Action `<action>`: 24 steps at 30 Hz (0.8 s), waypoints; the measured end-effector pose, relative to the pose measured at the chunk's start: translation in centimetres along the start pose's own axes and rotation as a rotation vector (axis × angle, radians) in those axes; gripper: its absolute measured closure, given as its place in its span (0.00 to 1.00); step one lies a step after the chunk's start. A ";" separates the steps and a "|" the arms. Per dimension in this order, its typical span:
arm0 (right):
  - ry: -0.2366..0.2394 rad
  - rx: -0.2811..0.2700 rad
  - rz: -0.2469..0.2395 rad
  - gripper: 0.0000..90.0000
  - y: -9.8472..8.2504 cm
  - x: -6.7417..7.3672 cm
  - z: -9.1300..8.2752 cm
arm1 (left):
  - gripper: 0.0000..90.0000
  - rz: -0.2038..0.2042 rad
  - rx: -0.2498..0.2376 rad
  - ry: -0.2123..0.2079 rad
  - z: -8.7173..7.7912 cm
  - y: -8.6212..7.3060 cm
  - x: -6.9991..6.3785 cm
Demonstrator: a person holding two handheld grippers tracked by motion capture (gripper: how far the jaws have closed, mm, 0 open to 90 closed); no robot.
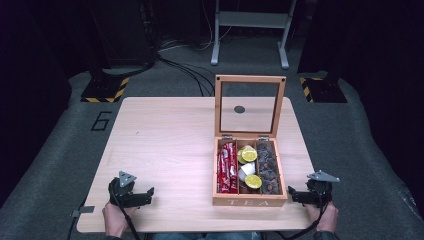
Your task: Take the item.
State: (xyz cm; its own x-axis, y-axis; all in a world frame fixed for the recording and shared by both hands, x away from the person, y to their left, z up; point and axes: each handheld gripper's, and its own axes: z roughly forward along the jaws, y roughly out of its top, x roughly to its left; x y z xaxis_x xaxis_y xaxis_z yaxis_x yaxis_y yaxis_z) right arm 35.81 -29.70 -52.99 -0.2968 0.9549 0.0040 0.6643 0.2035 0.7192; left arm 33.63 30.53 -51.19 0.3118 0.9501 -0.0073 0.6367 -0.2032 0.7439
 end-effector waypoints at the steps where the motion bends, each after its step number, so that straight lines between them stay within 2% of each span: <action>1: 0.000 0.000 0.000 0.01 0.0 0.0 0.0 | 0.00 0.000 0.000 0.000 0.0 0.0 0.0; 8: 0.000 0.001 0.000 0.01 0.0 0.0 0.0 | 0.00 0.032 -0.012 -0.043 -1.0 1.6 -1.0; 12: 0.000 0.000 -0.002 0.01 0.0 0.0 0.0 | 0.00 0.034 -0.023 -0.055 -1.2 2.1 -1.6; 19: 0.000 0.000 -0.002 0.01 0.0 0.0 0.0 | 0.00 0.053 -0.038 -0.104 -1.8 3.2 -2.6; 21: 0.000 0.000 -0.003 0.01 0.0 0.0 0.0 | 0.00 0.061 -0.050 -0.133 -2.1 3.8 -3.3; 23: 0.000 0.000 -0.003 0.01 0.0 0.0 0.0 | 0.00 0.065 -0.057 -0.135 -2.1 4.0 -3.5; 24: 0.000 0.000 -0.002 0.01 0.0 0.0 0.0 | 0.00 0.080 -0.057 -0.145 -2.2 4.3 -4.0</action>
State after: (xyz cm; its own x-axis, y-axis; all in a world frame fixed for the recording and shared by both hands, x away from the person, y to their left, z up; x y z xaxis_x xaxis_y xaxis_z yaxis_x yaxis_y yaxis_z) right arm 35.81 -29.71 -52.98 -0.2977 0.9546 0.0024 0.6641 0.2053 0.7189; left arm 33.57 26.35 -46.44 0.4610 0.8865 -0.0404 0.5662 -0.2588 0.7826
